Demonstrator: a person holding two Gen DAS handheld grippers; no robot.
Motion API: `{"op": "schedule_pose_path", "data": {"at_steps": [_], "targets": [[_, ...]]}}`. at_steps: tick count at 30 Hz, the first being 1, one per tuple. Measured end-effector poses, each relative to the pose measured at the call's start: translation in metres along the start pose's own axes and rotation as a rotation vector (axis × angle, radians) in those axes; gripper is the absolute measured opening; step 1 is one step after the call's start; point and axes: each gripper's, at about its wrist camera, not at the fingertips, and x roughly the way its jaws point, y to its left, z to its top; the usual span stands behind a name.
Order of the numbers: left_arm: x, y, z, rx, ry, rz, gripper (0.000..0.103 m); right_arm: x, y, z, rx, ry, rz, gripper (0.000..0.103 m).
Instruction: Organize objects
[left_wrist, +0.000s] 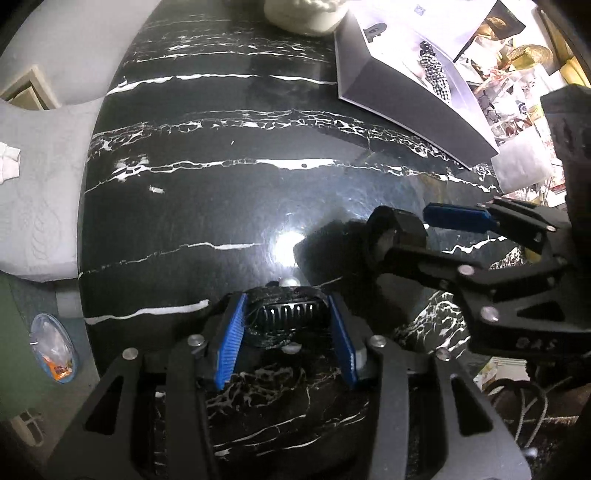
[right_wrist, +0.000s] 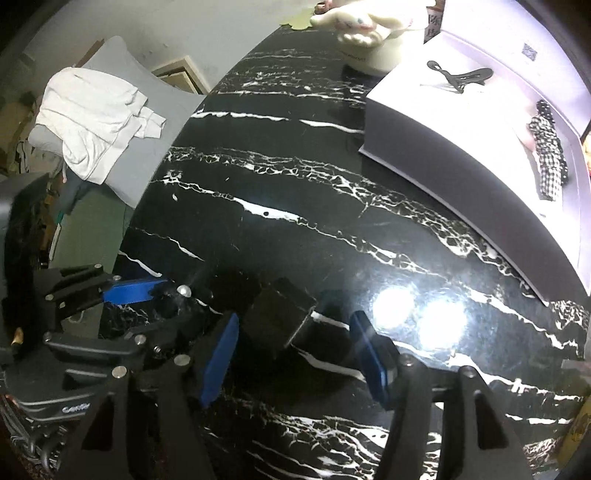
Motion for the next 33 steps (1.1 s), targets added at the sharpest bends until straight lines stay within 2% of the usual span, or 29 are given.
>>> {"op": "schedule_pose_path", "data": {"at_steps": [3, 8, 9, 12, 13, 18, 24, 33], "targets": [[-0.003, 0.004, -0.002, -0.010, -0.004, -0.028, 0.049, 0.005, 0.002, -0.001, 0.000, 0.014, 0.001, 0.063], [-0.002, -0.001, -0.005, 0.013, -0.016, -0.008, 0.050, 0.011, 0.000, -0.004, 0.007, 0.025, 0.004, 0.063], [-0.003, -0.003, -0.006, 0.025, -0.018, 0.002, 0.050, 0.012, -0.001, -0.006, 0.009, 0.025, 0.008, 0.060], [0.001, -0.010, -0.007, 0.055, -0.021, 0.035, 0.046, 0.011, 0.000, -0.008, 0.000, 0.007, 0.028, 0.038], [0.001, -0.011, -0.007, 0.063, -0.022, 0.043, 0.044, 0.011, 0.001, -0.009, -0.007, 0.002, 0.021, 0.035], [0.001, -0.005, -0.007, 0.043, -0.020, 0.027, 0.036, 0.009, 0.001, -0.009, -0.010, 0.002, 0.018, 0.032], [-0.004, 0.002, -0.010, 0.012, 0.002, 0.017, 0.036, 0.007, 0.002, -0.008, -0.009, 0.005, 0.020, 0.027], [-0.013, 0.002, -0.009, 0.004, -0.012, 0.024, 0.033, -0.002, 0.007, -0.009, -0.024, -0.003, 0.022, 0.026]]}}
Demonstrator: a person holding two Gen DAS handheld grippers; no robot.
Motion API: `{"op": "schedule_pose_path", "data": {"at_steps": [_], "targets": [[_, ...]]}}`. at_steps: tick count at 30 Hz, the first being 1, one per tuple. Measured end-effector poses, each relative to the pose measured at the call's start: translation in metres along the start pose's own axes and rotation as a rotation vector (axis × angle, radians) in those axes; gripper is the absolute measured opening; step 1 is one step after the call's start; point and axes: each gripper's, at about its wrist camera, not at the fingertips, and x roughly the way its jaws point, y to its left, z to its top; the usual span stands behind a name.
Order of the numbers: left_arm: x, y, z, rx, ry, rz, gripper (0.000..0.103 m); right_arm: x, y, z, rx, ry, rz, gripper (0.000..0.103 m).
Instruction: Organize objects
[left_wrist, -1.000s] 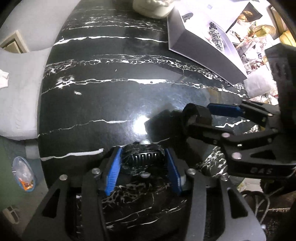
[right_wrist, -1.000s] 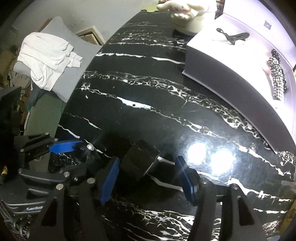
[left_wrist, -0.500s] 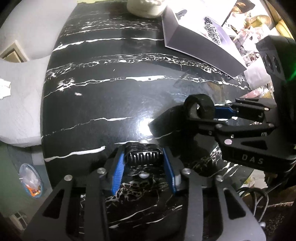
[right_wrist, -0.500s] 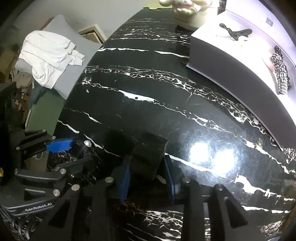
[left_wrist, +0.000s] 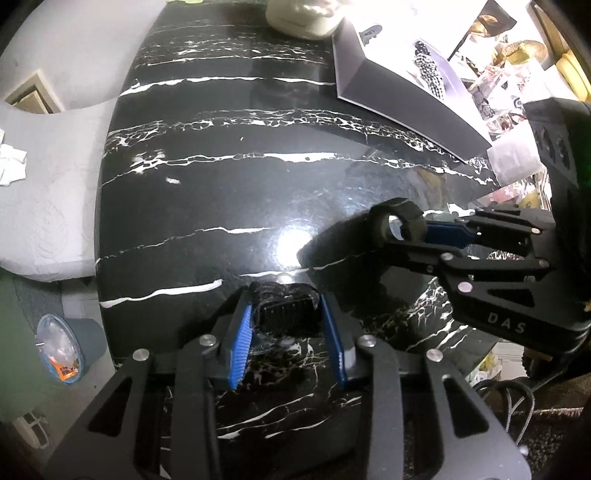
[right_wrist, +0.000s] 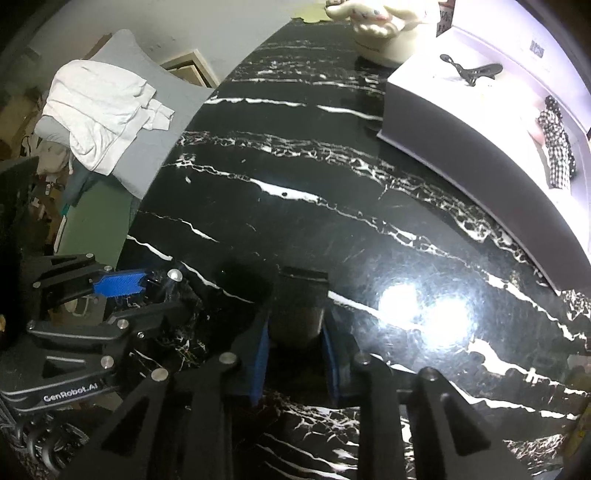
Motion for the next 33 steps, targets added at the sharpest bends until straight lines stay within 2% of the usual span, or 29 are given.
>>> {"op": "schedule_pose_path", "data": {"at_steps": [2, 3, 11, 15, 17, 19, 21, 24, 25, 29, 31, 32, 33], "targets": [[0.000, 0.001, 0.000, -0.001, -0.001, -0.002, 0.022, -0.001, 0.000, -0.001, 0.001, 0.000, -0.001, 0.026], [-0.002, 0.002, 0.000, -0.004, 0.000, -0.006, 0.021, -0.002, 0.000, -0.001, 0.002, 0.001, 0.001, 0.026], [-0.005, 0.008, -0.005, -0.001, -0.003, -0.027, 0.024, -0.001, 0.004, -0.005, -0.008, 0.014, 0.002, 0.026], [-0.002, 0.015, -0.007, -0.044, 0.007, -0.059, 0.046, -0.001, 0.006, -0.009, -0.021, 0.021, 0.002, 0.026], [-0.004, 0.017, -0.009, -0.059, 0.010, -0.074, 0.051, -0.002, 0.007, -0.011, -0.026, 0.018, 0.000, 0.026], [-0.006, 0.018, -0.011, -0.062, 0.013, -0.068, 0.062, -0.003, 0.008, -0.013, -0.032, 0.014, 0.000, 0.026], [-0.005, 0.017, -0.013, -0.056, 0.016, -0.055, 0.067, -0.002, 0.009, -0.015, -0.040, 0.015, -0.001, 0.026], [0.002, 0.014, -0.019, -0.037, 0.035, -0.042, 0.069, 0.002, 0.009, -0.018, -0.049, 0.023, 0.003, 0.026], [0.000, 0.012, -0.021, -0.014, 0.013, -0.034, 0.071, 0.003, 0.009, -0.020, -0.047, 0.027, 0.006, 0.026], [0.003, -0.001, -0.028, 0.090, 0.001, 0.045, 0.067, 0.004, 0.007, -0.023, -0.047, 0.026, 0.012, 0.026], [0.003, -0.011, -0.032, 0.160, -0.016, 0.141, 0.047, 0.003, 0.008, -0.025, -0.055, 0.023, 0.008, 0.026], [0.004, -0.014, -0.033, 0.189, -0.020, 0.174, 0.044, 0.003, 0.008, -0.026, -0.056, 0.023, 0.006, 0.026], [0.004, -0.014, -0.033, 0.198, -0.021, 0.175, 0.038, 0.002, 0.008, -0.026, -0.056, 0.022, 0.005, 0.026]]}}
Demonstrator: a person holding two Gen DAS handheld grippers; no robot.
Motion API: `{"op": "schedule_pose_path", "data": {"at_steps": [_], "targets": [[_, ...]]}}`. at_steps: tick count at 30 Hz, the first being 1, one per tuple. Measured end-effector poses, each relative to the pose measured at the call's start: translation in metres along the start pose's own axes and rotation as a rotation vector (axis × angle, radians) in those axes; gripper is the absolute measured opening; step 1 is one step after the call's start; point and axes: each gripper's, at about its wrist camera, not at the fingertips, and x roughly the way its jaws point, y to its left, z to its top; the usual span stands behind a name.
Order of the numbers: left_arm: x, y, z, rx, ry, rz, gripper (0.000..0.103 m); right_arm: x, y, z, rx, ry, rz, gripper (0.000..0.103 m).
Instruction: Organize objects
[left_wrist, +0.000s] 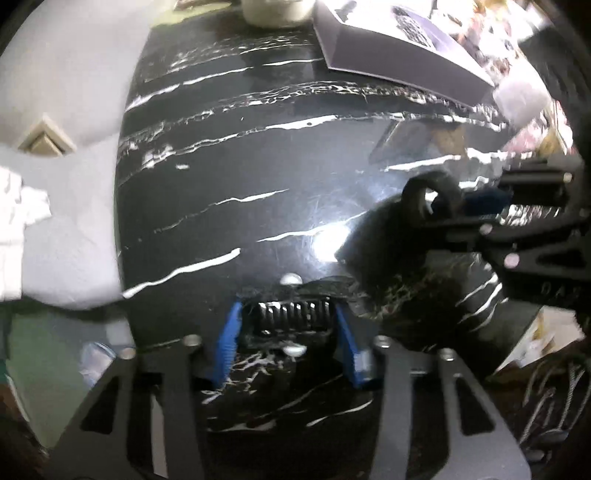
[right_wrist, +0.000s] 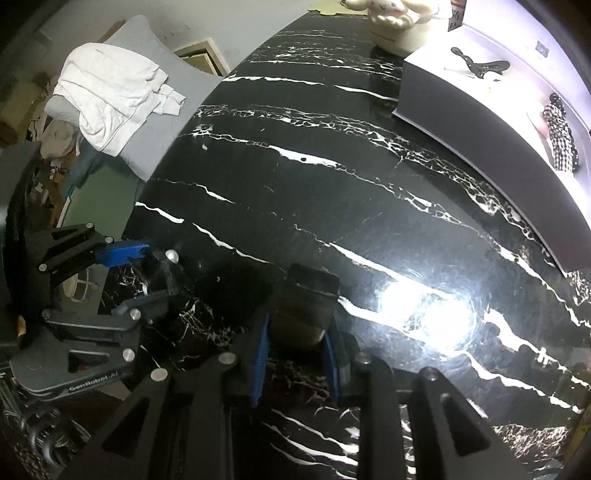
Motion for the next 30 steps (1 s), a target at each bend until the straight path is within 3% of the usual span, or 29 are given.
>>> {"op": "schedule_pose_path", "data": {"at_steps": [7, 30], "targets": [[-0.005, 0.009, 0.005, -0.058, 0.021, -0.056, 0.037, -0.007, -0.003, -0.001, 0.007, -0.007, 0.001, 0.026], [-0.053, -0.023, 0.072, 0.109, -0.048, -0.077, 0.037, -0.074, -0.031, 0.003, 0.074, -0.112, -0.051, 0.026]]}}
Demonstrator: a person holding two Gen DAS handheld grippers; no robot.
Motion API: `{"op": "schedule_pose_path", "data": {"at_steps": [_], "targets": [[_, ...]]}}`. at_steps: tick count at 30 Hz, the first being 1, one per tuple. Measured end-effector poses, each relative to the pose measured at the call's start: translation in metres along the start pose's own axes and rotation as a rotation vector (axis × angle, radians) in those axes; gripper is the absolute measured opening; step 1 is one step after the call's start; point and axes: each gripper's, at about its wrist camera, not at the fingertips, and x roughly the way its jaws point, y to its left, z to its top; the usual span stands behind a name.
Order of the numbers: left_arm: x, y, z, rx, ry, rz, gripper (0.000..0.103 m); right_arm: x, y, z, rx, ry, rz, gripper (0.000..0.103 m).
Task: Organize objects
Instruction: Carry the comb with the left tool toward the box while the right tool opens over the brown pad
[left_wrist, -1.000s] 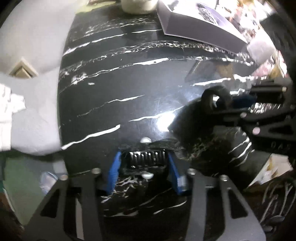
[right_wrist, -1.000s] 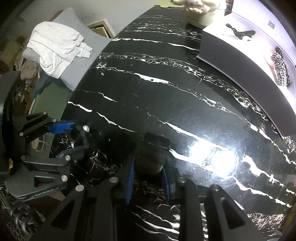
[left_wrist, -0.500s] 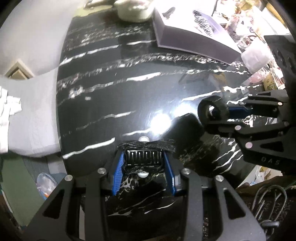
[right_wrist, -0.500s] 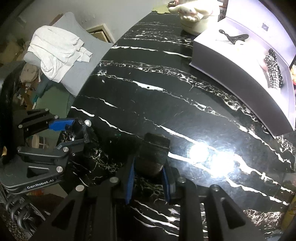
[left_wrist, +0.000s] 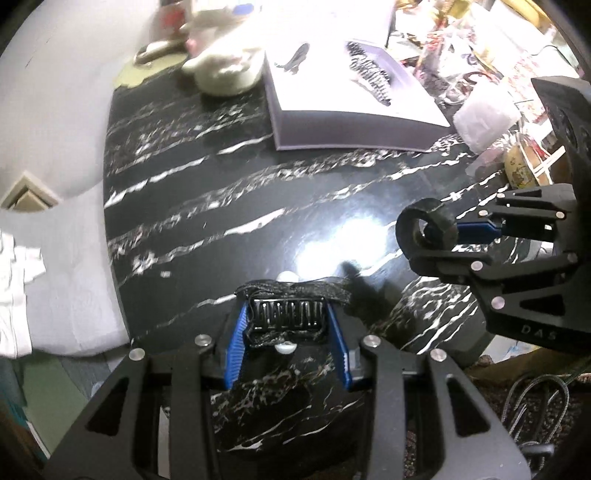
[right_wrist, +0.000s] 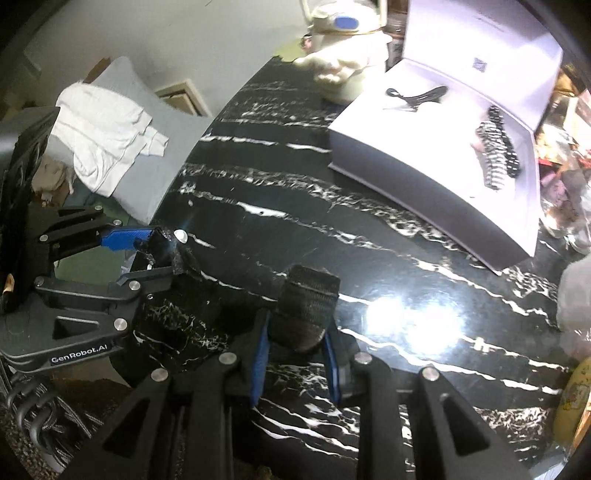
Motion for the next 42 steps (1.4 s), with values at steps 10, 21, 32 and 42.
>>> {"op": "schedule_pose_path", "data": {"at_steps": [10, 21, 32, 42], "targets": [[-0.005, -0.024, 0.027, 0.085, -0.019, -0.024, 0.037, -0.031, -0.023, -0.004, 0.038, -0.055, -0.040, 0.025], [0.001, -0.057, 0.050, 0.145, -0.023, -0.059, 0.037, -0.040, -0.056, -0.012, 0.089, -0.084, -0.025, 0.009], [0.031, -0.092, 0.045, 0.172, 0.027, -0.143, 0.037, -0.050, -0.119, -0.071, 0.296, -0.146, -0.085, 0.062], [0.064, -0.138, 0.054, 0.241, 0.084, -0.198, 0.037, -0.045, -0.166, -0.103, 0.466, -0.160, -0.162, 0.062]]}}
